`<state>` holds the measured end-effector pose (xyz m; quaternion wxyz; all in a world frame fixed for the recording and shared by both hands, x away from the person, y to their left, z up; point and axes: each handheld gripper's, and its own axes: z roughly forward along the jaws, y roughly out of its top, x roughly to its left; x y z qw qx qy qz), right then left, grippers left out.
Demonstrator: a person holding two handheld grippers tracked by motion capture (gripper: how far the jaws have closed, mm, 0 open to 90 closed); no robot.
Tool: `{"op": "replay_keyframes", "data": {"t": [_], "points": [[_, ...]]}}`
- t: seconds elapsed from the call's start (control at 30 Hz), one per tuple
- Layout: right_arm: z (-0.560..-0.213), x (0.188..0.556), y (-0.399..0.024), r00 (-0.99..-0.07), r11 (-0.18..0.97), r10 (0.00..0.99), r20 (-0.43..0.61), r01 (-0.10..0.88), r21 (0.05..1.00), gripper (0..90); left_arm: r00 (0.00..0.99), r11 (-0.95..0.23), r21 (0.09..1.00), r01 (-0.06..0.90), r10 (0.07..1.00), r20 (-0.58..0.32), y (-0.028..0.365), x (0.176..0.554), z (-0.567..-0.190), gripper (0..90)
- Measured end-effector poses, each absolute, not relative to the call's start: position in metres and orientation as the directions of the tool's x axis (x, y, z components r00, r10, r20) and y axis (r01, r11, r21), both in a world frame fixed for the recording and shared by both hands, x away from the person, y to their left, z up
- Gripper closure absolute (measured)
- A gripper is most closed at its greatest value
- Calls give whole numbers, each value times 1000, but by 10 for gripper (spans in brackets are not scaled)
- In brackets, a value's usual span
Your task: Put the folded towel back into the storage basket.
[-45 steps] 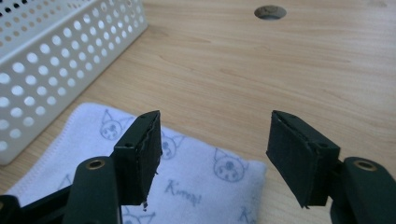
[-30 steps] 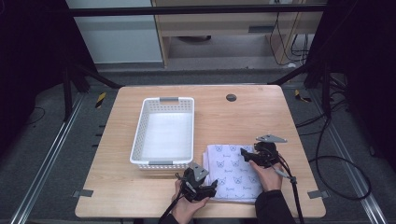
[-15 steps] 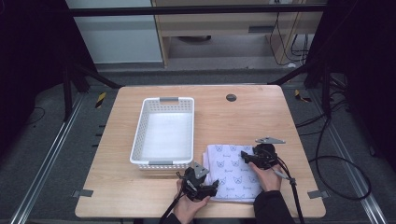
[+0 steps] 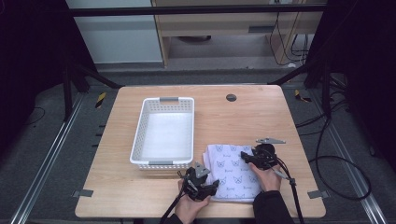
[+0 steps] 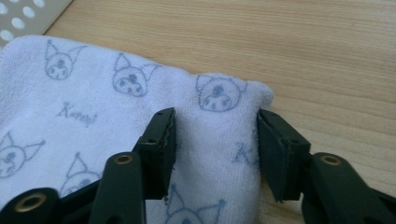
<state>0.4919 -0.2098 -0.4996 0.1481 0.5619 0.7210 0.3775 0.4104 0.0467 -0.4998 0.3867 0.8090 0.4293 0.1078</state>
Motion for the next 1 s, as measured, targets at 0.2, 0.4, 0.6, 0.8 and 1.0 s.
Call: {"op": "replay_keyframes", "data": {"t": [0.2, 0.4, 0.6, 0.8, 1.0], "points": [[-499, 492, -210, -327, 68, 914, 241, 708, 703, 624, 601, -297, 709, 640, 768, -221, 48, 411, -500, 613], [-497, 491, -210, -324, 59, 913, 249, 708, 704, 680, 601, -295, 725, 623, 773, -202, 46, 407, -499, 705], [-496, 490, -211, -322, 52, 913, 252, 703, 709, 700, 606, -292, 734, 614, 770, -201, 46, 405, -498, 753], [-492, 488, -210, -322, 53, 915, 245, 696, 716, 711, 609, -290, 742, 604, 769, -195, 46, 404, -496, 764], [-482, 485, -209, -328, 70, 919, 220, 684, 726, 715, 617, -292, 755, 587, 765, -184, 47, 402, -489, 770]]}}
